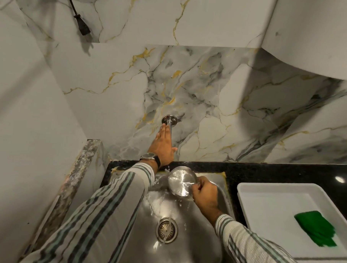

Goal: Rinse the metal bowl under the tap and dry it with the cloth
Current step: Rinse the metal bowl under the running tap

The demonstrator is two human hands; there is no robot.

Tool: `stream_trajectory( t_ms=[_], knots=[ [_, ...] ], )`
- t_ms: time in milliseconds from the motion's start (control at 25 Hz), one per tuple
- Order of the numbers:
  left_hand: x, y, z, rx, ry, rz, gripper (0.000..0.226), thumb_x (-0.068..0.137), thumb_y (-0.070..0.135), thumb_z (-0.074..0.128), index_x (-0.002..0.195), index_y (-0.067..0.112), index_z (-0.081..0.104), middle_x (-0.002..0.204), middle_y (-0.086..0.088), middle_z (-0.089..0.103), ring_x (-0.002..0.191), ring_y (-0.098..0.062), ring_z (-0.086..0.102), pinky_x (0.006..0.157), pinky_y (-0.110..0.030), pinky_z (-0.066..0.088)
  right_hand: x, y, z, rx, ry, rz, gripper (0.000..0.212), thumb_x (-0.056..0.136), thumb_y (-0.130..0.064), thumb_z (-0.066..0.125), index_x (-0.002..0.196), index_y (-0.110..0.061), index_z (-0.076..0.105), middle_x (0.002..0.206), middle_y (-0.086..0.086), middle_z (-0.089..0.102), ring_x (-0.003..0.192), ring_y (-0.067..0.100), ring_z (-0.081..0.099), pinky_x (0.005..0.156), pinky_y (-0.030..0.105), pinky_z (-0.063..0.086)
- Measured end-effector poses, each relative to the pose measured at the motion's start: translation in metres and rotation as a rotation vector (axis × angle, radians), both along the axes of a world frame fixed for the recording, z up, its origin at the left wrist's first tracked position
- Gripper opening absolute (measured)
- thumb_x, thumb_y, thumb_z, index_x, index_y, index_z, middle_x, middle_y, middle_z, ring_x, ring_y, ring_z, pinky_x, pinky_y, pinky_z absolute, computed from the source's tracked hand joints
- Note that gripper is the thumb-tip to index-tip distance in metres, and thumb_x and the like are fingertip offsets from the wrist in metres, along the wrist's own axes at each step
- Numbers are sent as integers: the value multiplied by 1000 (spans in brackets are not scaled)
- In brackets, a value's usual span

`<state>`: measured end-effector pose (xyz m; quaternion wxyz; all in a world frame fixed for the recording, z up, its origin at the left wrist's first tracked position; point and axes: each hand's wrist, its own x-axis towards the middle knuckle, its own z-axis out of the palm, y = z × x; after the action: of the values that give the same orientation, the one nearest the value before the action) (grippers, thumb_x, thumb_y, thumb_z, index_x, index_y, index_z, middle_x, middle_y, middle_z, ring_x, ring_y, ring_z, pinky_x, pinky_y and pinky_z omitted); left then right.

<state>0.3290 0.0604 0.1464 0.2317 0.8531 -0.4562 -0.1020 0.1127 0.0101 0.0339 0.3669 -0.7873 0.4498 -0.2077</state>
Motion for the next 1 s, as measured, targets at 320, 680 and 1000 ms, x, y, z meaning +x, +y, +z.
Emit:
stream_trajectory(
  t_ms=[320, 680, 1000],
  knots=[
    [2, 0, -2, 4, -8, -3, 105, 98, 27, 70, 169, 6, -5, 179, -18, -5, 167, -33, 2, 136, -46, 12, -9, 24, -9, -12, 35, -9, 18, 93, -20, 64, 76, -14, 67, 60, -5, 63, 53, 7, 59, 49, 18, 48],
    [6, -2, -6, 22, -32, -14, 104, 99, 28, 69, 168, 4, -5, 179, -19, -5, 167, -33, 1, 135, -43, 8, -32, 29, -19, -14, 131, 3, 9, 93, -20, 67, 88, -15, 71, 66, -3, 71, 58, 10, 68, 55, 26, 60],
    [4, -3, -5, 28, -34, 2, 104, 99, 29, 69, 169, 6, -5, 179, -18, -4, 167, -33, 2, 136, -43, 8, -22, 21, -15, 63, 91, -83, 10, 93, -19, 64, 85, -18, 70, 67, -1, 73, 60, 14, 72, 59, 36, 66]
  ],
)
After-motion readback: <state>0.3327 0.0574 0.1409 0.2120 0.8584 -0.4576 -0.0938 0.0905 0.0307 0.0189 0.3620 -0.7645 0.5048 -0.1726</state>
